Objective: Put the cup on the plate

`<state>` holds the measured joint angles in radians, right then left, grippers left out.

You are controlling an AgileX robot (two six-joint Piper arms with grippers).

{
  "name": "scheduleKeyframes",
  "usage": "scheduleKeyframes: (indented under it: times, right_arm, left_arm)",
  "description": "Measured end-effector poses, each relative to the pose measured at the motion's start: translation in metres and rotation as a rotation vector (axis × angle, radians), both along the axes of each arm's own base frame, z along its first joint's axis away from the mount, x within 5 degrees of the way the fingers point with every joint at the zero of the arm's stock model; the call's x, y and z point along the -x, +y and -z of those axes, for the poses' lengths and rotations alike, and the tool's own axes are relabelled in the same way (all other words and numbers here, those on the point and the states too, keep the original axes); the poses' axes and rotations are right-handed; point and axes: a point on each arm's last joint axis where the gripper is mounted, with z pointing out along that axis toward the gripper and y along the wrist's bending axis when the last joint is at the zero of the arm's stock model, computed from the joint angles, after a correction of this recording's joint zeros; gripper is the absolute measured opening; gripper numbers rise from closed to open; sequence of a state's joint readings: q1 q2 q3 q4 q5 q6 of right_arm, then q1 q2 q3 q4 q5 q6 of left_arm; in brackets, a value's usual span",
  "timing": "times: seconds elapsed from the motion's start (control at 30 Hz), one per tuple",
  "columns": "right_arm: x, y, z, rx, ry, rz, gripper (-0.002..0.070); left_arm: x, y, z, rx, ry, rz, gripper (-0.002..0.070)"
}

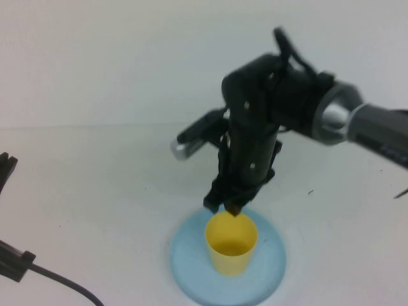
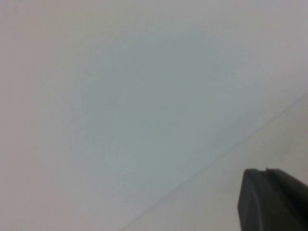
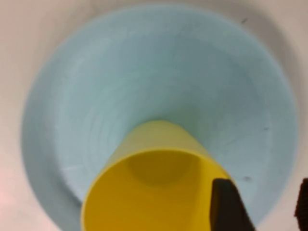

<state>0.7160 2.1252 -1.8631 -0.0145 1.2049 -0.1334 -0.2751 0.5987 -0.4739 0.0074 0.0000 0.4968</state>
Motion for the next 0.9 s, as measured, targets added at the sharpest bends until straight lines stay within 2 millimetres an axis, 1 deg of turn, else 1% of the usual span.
scheduleKeyframes:
  times: [0.13,0.2,0.27,0.33,0.4,0.5,0.53,0.6,0.67,0.77,0.83,0.9]
  right_arm:
    - [0.009,-0.01,-0.05,-0.06,-0.093,0.004,0.0317]
    - [0.015,-0.019,-0.078,-0.075,-0.158,0.004,0.0293]
    - [0.023,-0.03,-0.105,-0.087,-0.228,0.009,0.0244]
    - [0.033,-0.041,-0.128,-0.105,-0.286,0.017,0.0176]
    - [0.046,-0.055,-0.151,-0.125,-0.337,0.023,0.0103]
    - [0.07,-0.077,-0.176,-0.161,-0.387,0.026,0.0032]
    - [0.079,-0.085,-0.182,-0.173,-0.401,0.027,0.0023]
    - [0.097,-0.1,-0.186,-0.192,-0.421,0.027,0.0011]
    - [0.112,-0.113,-0.183,-0.202,-0.432,0.023,0.0006]
    - [0.135,-0.133,-0.166,-0.217,-0.447,0.016,0.0002]
    - [0.153,-0.147,-0.15,-0.238,-0.461,0.024,0.0002]
    - [0.17,-0.163,-0.139,-0.265,-0.485,0.043,0.0001]
  left_arm:
    - [0.0,0.0,0.0,0.007,0.002,0.0,0.0]
    - [0.0,0.0,0.0,0.038,0.01,-0.002,0.0]
    - [0.005,0.001,-0.002,0.072,0.005,-0.002,0.0]
    - [0.012,0.003,-0.005,0.079,-0.012,-0.001,0.0]
    - [0.02,0.005,-0.007,0.081,-0.018,0.001,0.0]
    - [0.025,0.006,-0.005,0.076,0.0,0.003,0.0]
    - [0.028,0.007,-0.005,0.076,-0.001,0.004,0.0]
    - [0.032,0.008,-0.005,0.08,0.0,0.005,0.0]
    - [0.036,0.009,0.0,0.087,0.013,0.007,0.0]
    - [0.044,0.011,0.007,0.087,0.03,0.01,0.0]
    - [0.051,0.013,0.009,0.088,0.024,0.012,0.0]
    - [0.058,0.014,0.01,0.093,0.006,0.013,0.0]
